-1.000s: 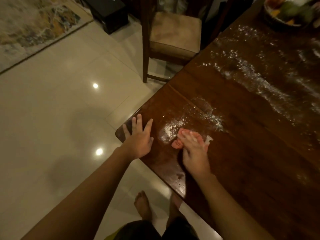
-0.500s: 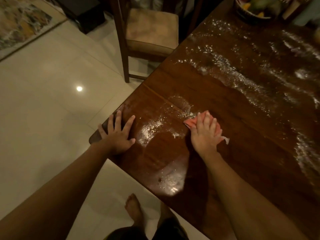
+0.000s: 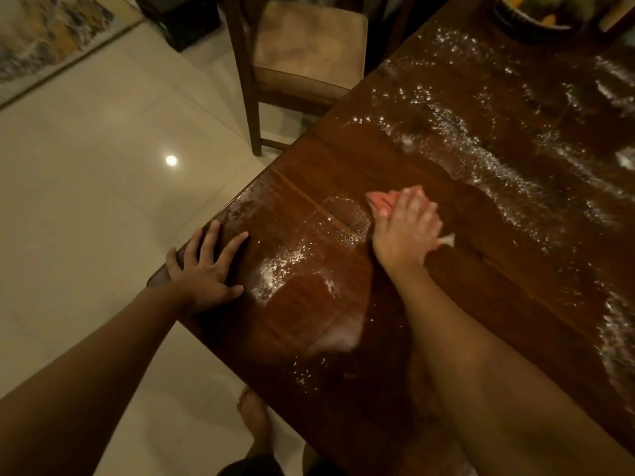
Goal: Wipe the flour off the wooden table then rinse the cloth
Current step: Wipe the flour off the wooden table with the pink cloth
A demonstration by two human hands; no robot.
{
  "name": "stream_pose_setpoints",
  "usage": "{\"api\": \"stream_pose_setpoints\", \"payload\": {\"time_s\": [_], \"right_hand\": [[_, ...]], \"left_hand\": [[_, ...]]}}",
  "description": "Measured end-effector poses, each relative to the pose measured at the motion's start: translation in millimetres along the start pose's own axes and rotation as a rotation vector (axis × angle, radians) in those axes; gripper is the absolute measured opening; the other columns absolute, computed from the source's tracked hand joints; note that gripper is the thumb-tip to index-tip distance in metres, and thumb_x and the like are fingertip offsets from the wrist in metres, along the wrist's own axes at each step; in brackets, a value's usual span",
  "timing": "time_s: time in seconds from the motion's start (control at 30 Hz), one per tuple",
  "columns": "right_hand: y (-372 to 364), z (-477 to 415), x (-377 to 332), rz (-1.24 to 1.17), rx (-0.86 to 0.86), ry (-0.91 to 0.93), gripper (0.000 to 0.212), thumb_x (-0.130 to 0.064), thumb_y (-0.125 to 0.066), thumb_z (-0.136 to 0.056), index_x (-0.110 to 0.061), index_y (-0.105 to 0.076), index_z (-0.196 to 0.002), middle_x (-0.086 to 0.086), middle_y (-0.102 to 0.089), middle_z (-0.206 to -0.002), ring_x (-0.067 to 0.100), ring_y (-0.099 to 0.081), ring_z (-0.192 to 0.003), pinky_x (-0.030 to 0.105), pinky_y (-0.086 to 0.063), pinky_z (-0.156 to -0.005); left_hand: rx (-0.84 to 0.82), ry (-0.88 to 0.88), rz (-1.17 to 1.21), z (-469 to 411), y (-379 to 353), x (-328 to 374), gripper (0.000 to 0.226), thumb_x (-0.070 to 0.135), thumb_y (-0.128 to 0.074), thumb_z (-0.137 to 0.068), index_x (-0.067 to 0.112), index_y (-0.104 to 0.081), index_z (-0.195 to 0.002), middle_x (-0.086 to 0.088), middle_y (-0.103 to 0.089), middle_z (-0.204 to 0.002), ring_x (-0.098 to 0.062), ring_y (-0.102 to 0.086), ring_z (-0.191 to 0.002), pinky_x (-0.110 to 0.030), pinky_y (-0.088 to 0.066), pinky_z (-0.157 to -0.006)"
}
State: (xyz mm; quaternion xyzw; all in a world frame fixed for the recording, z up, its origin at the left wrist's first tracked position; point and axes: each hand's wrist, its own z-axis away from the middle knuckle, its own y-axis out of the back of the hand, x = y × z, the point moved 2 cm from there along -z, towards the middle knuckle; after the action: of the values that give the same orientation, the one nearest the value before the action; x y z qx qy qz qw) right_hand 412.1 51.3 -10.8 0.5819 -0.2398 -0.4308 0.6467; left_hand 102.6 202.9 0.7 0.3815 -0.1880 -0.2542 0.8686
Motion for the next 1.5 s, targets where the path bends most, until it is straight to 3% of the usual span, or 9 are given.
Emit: {"api": "stream_pose_setpoints", "payload": {"time_s": [0.23, 0.3, 0.47, 0.57, 0.7, 0.9, 1.13, 1.33, 1.5], "right_hand": [[-9.7, 22.6, -51.0, 0.111, -0.357, 1.164, 0.054, -0.048, -0.019, -0.104, -0.035, -0.016, -0.157, -0.011, -0.01, -0.166, 0.02, -0.002, -0.154, 0.049, 0.004, -0.123], [-2.4, 6.8, -30.9, 0.078, -0.286, 1.115, 0.051, -0.046, -0.025, -0.104, -0.042, -0.022, -0.155, -0.017, -0.016, -0.164, 0.015, -0.007, -0.154, 0.051, 0.003, -0.122], [-10.3, -5.9, -58.5, -0.108, 0.017, 0.406, 0.055, -0.029, -0.036, -0.103, -0.03, -0.024, -0.157, -0.008, -0.026, -0.163, 0.021, -0.015, -0.153, 0.054, -0.006, -0.123], [-17.5, 34.8, -106.4, -0.173, 0.045, 0.627, 0.051, -0.017, -0.045, -0.094, -0.031, -0.046, -0.144, -0.01, -0.043, -0.152, 0.02, -0.032, -0.146, 0.052, -0.022, -0.121], [-31.1, 75.7, -110.0, -0.184, -0.35, 1.074, 0.052, -0.014, -0.052, -0.095, -0.039, -0.051, -0.141, -0.021, -0.041, -0.153, 0.009, -0.022, -0.15, 0.045, -0.011, -0.124], [-39.8, 86.8, -127.5, -0.342, 0.05, 0.363, 0.06, 0.004, -0.052, -0.088, -0.022, -0.055, -0.142, -0.005, -0.049, -0.15, 0.021, -0.031, -0.148, 0.052, -0.02, -0.121], [-58.4, 169.7, -99.1, -0.393, -0.214, 0.733, 0.071, 0.012, -0.053, -0.067, -0.029, -0.07, -0.122, -0.016, -0.06, -0.137, 0.006, -0.037, -0.143, 0.053, -0.026, -0.118], [-59.0, 171.8, -117.0, -0.275, 0.083, 0.144, 0.072, 0.007, -0.049, -0.082, -0.029, -0.051, -0.144, -0.011, -0.043, -0.154, 0.015, -0.026, -0.149, 0.053, -0.017, -0.121], [-69.4, 224.3, -103.8, -0.353, -0.125, 0.646, 0.062, 0.008, -0.057, -0.083, -0.031, -0.064, -0.131, -0.014, -0.052, -0.146, 0.012, -0.035, -0.146, 0.053, -0.024, -0.119]], "left_hand": [[0.003, 0.023, 0.009, 1.2, 0.8, -2.4, 0.102, 0.058, -0.063, -0.084, 0.06, 0.021, -0.142, 0.004, 0.04, -0.155, -0.026, 0.029, -0.146, -0.063, 0.009, -0.115], [0.01, 0.021, 0.014, 0.0, 0.8, -3.1, 0.102, 0.058, -0.063, -0.084, 0.06, 0.021, -0.142, 0.005, 0.04, -0.155, -0.026, 0.029, -0.146, -0.063, 0.009, -0.115], [-0.011, -0.003, 0.028, 0.6, 3.9, -3.0, 0.103, 0.059, -0.061, -0.084, 0.06, 0.025, -0.14, 0.004, 0.044, -0.153, -0.027, 0.033, -0.145, -0.065, 0.01, -0.114], [-0.046, -0.026, 0.043, 0.6, 5.9, -3.8, 0.102, 0.06, -0.059, -0.085, 0.061, 0.028, -0.137, 0.004, 0.047, -0.151, -0.028, 0.035, -0.144, -0.066, 0.01, -0.112], [-0.073, -0.06, 0.06, 2.3, 8.4, -5.6, 0.099, 0.059, -0.055, -0.088, 0.055, 0.028, -0.142, 0.001, 0.047, -0.151, -0.031, 0.034, -0.144, -0.068, 0.009, -0.111], [-0.103, -0.102, 0.115, 5.4, 6.7, -5.7, 0.104, 0.055, -0.054, -0.09, 0.037, 0.031, -0.147, 0.001, 0.047, -0.151, -0.029, 0.036, -0.143, -0.067, 0.013, -0.11], [-0.245, -0.207, 0.041, 11.6, 19.0, -9.9, 0.127, 0.043, -0.07, -0.082, 0.024, 0.039, -0.144, -0.01, 0.054, -0.144, -0.037, 0.042, -0.138, -0.07, 0.01, -0.109], [-0.26, -0.176, 0.027, 13.4, 20.3, -7.0, 0.126, 0.032, -0.069, -0.082, 0.025, 0.042, -0.142, -0.009, 0.057, -0.142, -0.038, 0.042, -0.138, -0.071, 0.009, -0.11], [-0.254, -0.178, 0.022, 12.1, 19.0, -7.2, 0.13, 0.029, -0.071, -0.079, 0.026, 0.044, -0.14, -0.01, 0.058, -0.14, -0.037, 0.043, -0.137, -0.071, 0.011, -0.108]]}}
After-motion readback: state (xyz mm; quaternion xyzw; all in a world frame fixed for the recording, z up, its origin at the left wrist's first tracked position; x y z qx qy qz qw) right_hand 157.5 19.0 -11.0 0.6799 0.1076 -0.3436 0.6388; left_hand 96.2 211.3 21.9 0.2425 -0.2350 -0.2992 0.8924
